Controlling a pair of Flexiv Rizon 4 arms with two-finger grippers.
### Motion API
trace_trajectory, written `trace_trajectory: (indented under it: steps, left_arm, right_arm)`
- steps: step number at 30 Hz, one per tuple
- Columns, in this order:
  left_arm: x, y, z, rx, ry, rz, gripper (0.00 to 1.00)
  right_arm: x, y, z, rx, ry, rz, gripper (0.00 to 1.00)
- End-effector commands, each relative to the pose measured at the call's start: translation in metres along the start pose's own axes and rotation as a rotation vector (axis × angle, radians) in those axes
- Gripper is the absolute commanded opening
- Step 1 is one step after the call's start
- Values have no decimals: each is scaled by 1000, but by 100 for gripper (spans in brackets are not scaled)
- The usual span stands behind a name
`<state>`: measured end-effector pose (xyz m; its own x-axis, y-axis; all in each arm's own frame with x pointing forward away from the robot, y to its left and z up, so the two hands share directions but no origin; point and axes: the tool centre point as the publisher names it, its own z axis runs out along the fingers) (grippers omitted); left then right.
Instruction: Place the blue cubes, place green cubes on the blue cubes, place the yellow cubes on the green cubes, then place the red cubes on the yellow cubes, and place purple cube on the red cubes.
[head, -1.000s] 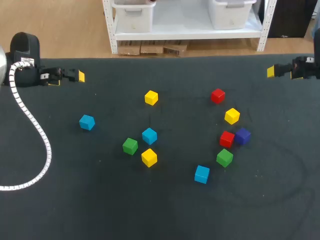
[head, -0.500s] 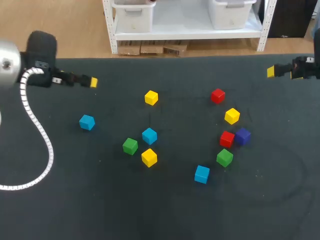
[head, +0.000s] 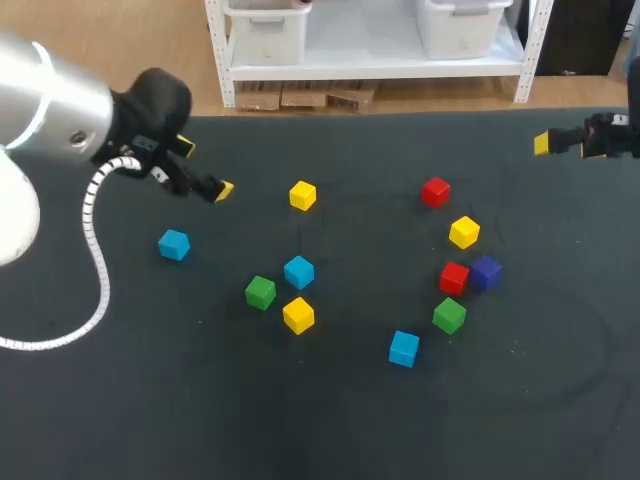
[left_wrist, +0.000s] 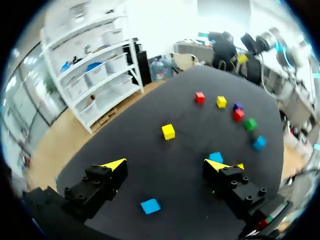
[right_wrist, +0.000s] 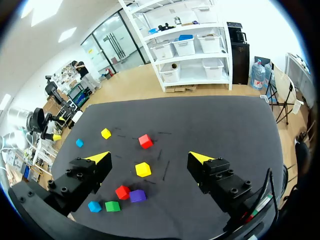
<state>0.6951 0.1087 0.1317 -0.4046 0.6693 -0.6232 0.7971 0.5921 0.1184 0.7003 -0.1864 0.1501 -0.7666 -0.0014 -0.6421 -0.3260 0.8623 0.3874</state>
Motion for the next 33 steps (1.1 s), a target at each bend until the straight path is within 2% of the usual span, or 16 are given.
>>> trace_trajectory:
  steps: [1, 4, 6, 26, 28, 31, 33]
  left_arm:
    - [-2, 2, 4, 72, 104, 412, 100]
    - [0, 0, 3, 99, 130, 553, 100]
    - [1, 1, 3, 124, 133, 614, 100]
    - [1, 1, 3, 124, 133, 614, 100]
    - [-2, 1, 5, 156, 181, 690, 100]
    - [-11, -7, 16, 231, 319, 844, 100]
    - [-15, -15, 24, 271, 384, 939, 100]
  right_arm:
    - [0, 1, 0, 5, -1, 1, 100]
    - [0, 1, 0, 5, -1, 1, 100]
    - [0, 1, 0, 5, -1, 1, 100]
    - [0, 1, 0, 5, -1, 1, 100]
    - [0, 1, 0, 5, -1, 1, 100]
    - [0, 1, 0, 5, -1, 1, 100]
    - [0, 1, 0, 5, -1, 1, 100]
